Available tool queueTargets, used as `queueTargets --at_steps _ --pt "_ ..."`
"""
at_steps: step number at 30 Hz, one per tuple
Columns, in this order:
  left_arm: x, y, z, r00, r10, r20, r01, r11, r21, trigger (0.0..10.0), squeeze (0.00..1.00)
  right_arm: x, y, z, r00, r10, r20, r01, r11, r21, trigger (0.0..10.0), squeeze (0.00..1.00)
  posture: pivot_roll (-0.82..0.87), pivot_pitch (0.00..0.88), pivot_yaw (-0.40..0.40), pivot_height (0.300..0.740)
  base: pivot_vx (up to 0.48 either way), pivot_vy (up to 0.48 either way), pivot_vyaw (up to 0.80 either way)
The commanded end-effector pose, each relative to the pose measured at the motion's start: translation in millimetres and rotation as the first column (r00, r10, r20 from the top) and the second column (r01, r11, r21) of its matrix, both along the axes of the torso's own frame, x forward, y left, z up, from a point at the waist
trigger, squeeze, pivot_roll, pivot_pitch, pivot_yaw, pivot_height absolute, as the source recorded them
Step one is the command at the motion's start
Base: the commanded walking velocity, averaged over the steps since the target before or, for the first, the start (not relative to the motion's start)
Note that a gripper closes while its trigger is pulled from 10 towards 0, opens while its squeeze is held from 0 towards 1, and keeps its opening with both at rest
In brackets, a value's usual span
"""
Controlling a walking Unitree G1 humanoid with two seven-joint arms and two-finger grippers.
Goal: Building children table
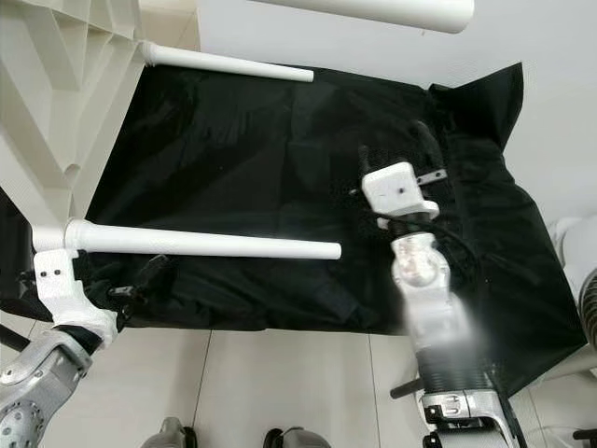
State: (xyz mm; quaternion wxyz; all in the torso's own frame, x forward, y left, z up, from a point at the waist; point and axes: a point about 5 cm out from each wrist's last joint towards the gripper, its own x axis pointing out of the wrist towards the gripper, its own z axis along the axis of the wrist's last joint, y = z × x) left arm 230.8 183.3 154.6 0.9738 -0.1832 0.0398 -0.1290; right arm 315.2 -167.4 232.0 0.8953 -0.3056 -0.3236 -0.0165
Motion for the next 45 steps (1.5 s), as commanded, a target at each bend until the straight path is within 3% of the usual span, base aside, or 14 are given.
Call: queueTargets --at_steps 1,3,4,6,8,14,20,21,31,35,45 --pt "-0.7 -5.7 -3 0.994 -0.11 0.02 0.111 0.992 -0.066 10.0 0.0 -6.1 5.2 7 0.997 -0.006 0.081 0.009 0.999 -0.044 10.0 0.0 0.08 0.152 -0.077 0.74 0.0 0.0 0.0" --pt "3.1 -7.0 -4 0.995 -0.095 0.019 0.097 0.988 -0.123 10.0 0.0 -15.5 11.4 9 0.989 -0.009 0.146 0.015 0.999 -0.041 10.0 0.0 0.08 0.151 -0.076 0.74 0.0 0.0 0.0" --pt "3.1 -7.0 -4 0.995 -0.095 0.019 0.097 0.988 -0.123 10.0 0.0 -15.5 11.4 9 0.989 -0.009 0.146 0.015 0.999 -0.041 10.0 0.0 0.08 0.151 -0.076 0.74 0.0 0.0 0.0" --pt "6.6 -9.9 -3 0.995 -0.096 0.025 0.099 0.985 -0.144 10.0 0.0 -31.3 21.6 13 0.965 -0.018 0.263 0.044 0.994 -0.095 10.0 0.0 0.07 0.151 -0.069 0.74 0.0 0.0 0.0" --pt "7.7 -10.6 -3 0.995 -0.095 0.028 0.098 0.983 -0.153 10.0 0.0 -36.2 24.2 15 0.956 -0.017 0.294 0.049 0.994 -0.101 10.0 0.0 0.07 0.152 -0.068 0.74 0.0 0.0 0.0" --pt "12.1 -12.8 -3 0.993 -0.112 0.027 0.115 0.98 -0.163 10.0 0.0 -61.4 42.1 19 0.886 0.059 0.46 0.061 0.969 -0.241 10.0 0.0 0.06 0.158 -0.055 0.74 0.0 0.0 0.0" --pt "16.1 -11.6 -4 0.993 -0.112 0.024 0.114 0.979 -0.169 10.0 0.0 -63.4 47.8 30 0.851 0.118 0.511 0.036 0.959 -0.281 10.0 0.0 0.05 0.161 -0.043 0.74 0.0 0.0 0.0" --pt "18.7 -12.0 -5 0.993 -0.114 0.022 0.116 0.98 -0.164 10.0 0.0 -63.8 49.4 42 0.82 0.153 0.551 0.012 0.959 -0.283 10.0 0.0 0.05 0.161 -0.043 0.74 0.0 0.0 0.0" --pt "23.0 -11.4 -4 0.994 -0.108 0.029 0.111 0.98 -0.167 10.0 0.0 -60.8 55.5 63 0.778 0.246 0.578 -0.04 0.938 -0.345 10.0 0.0 0.05 0.159 -0.047 0.74 0.0 0.0 0.0" --pt "24.9 -12.4 -5 0.994 -0.105 0.032 0.109 0.98 -0.167 10.0 0.0 -53.1 65.8 83 0.774 0.342 0.532 -0.096 0.895 -0.435 10.0 0.0 0.04 0.159 -0.054 0.74 0.0 0.0 0.0" --pt "24.9 -14.2 -6 0.994 -0.105 0.032 0.109 0.979 -0.175 10.0 0.0 -47.7 75.2 100 0.75 0.41 0.519 -0.131 0.862 -0.49 10.0 0.0 0.04 0.155 -0.061 0.74 0.0 0.0 0.0"
